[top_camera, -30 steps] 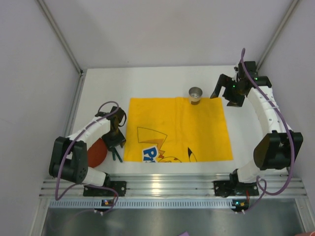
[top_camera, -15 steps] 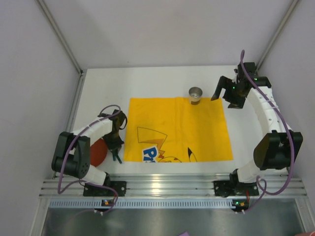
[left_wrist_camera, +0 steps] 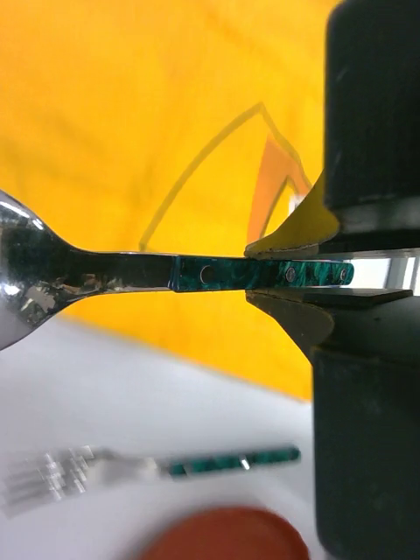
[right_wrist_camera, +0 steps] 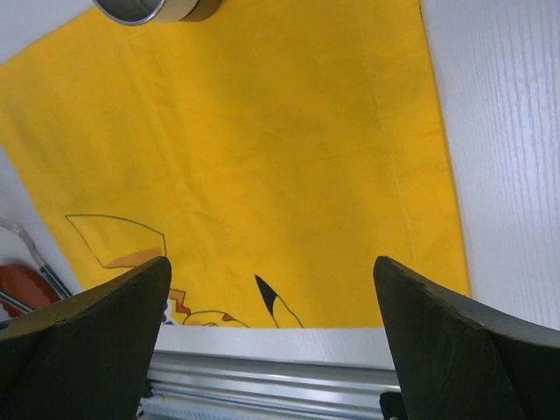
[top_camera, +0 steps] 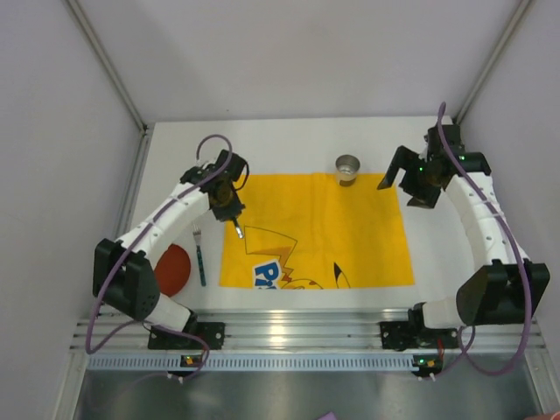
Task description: Set the dinner table for one person
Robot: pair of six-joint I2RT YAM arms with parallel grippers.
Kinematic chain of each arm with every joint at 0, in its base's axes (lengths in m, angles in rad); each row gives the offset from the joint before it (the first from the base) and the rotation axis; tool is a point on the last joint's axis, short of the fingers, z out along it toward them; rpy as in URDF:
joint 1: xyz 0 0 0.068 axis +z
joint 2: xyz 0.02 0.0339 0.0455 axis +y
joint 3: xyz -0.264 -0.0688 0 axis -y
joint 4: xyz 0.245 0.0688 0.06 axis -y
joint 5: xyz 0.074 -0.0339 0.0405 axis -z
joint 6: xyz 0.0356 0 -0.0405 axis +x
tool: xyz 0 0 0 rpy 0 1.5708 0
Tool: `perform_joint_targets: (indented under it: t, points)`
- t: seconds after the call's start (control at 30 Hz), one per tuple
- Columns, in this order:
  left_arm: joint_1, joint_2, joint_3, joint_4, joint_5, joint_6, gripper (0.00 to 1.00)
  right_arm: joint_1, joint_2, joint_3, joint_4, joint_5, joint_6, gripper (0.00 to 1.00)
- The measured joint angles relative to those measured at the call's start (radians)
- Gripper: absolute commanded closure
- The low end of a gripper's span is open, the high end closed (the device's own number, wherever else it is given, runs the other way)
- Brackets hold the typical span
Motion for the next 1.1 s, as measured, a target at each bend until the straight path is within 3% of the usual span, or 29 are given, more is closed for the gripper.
perform_joint_targets:
  t: [0.17,0.4,0.67,0.87,0.97,1.03,1.1]
  points:
    - [-0.18,0.138,0.219,0.068,0.027,0.004,1.0,-0.001,-0.119,-0.016,-0.045,0.045,0.066,0.0]
    - [-0.427,0.525,0.531,0.163,0.096,-0.003,1.0,-0.019,-0.23,-0.018,-0.134,0.126,0.109,0.0]
    - [-0.559,0.784,0.766,0.206,0.135,-0.023,1.0,-0.023,-0.362,-0.041,-0.228,0.138,0.109,0.0]
    - [-0.591,0.844,0.787,0.237,0.151,-0.057,1.0,-0.013,-0.413,-0.043,-0.281,0.17,0.096,0.0]
    - [-0.599,0.861,0.788,0.265,0.176,-0.082,0.86,-0.002,-0.424,-0.051,-0.293,0.191,0.089,0.0]
    - [-0.603,0.868,0.789,0.277,0.192,-0.092,0.67,0.006,-0.426,-0.062,-0.296,0.201,0.085,0.0]
    - [-0.608,0.872,0.789,0.293,0.205,-0.107,0.58,0.013,-0.426,-0.071,-0.298,0.209,0.083,0.0]
